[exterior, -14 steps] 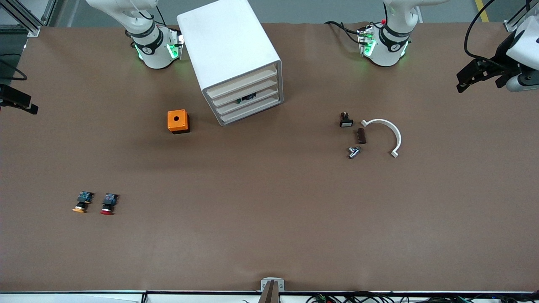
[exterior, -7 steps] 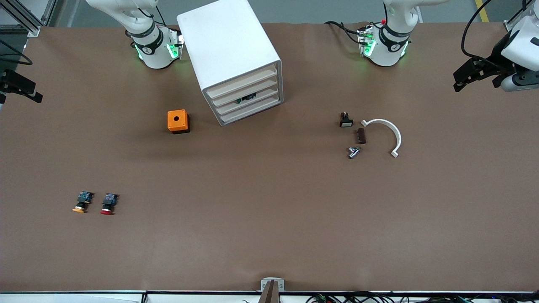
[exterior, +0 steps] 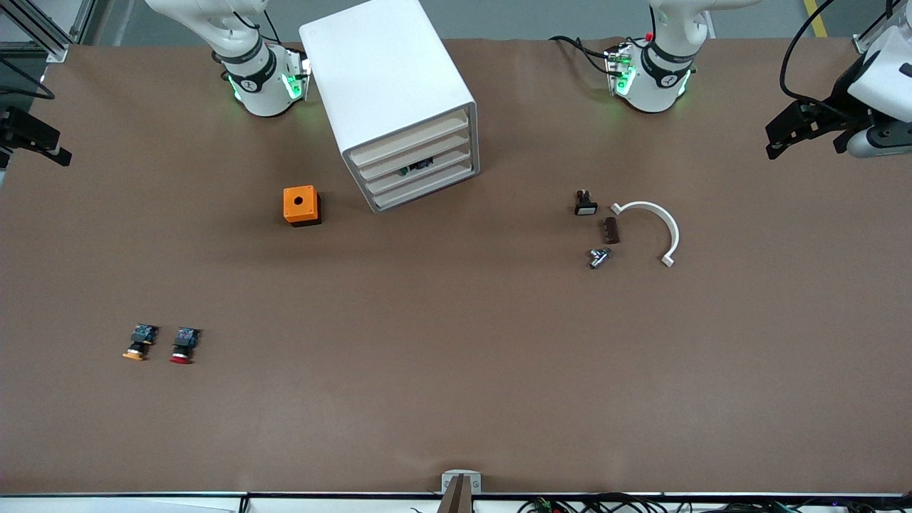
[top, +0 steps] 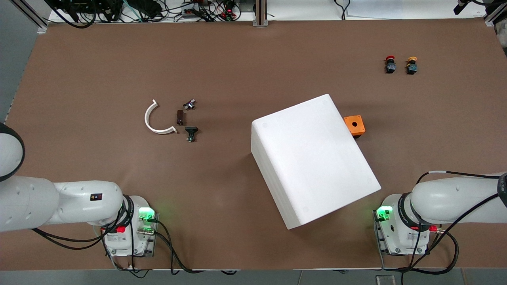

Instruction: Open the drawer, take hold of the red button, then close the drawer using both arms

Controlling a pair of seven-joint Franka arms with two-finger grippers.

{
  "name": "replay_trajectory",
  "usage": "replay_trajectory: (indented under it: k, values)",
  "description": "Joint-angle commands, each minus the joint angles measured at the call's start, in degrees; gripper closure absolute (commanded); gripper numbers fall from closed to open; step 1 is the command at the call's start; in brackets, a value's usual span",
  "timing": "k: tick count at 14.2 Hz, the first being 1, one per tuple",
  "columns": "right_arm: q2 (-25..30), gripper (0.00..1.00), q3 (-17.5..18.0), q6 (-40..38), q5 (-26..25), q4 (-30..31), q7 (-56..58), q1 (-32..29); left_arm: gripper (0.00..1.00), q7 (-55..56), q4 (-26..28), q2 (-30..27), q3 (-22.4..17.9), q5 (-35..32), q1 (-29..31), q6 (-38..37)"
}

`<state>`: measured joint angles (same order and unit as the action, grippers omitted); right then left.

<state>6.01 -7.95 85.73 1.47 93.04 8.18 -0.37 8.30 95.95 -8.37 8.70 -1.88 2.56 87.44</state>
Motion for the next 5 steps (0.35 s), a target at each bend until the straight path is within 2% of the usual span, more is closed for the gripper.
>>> replay_trajectory:
  k: [1, 5]
  values:
    - [1.99, 0.00, 0.30, 0.23, 0.02, 1.70, -0.80, 0.10, 0.00, -0.92, -2.26, 0.72, 0.44, 0.74, -0.01, -2.18]
    - [2.87, 0.00, 0.30, -0.74, 0.02, 1.70, -0.80, 0.10, 0.00, -1.01, -2.17, 0.72, 0.70, 0.74, 0.08, -2.36]
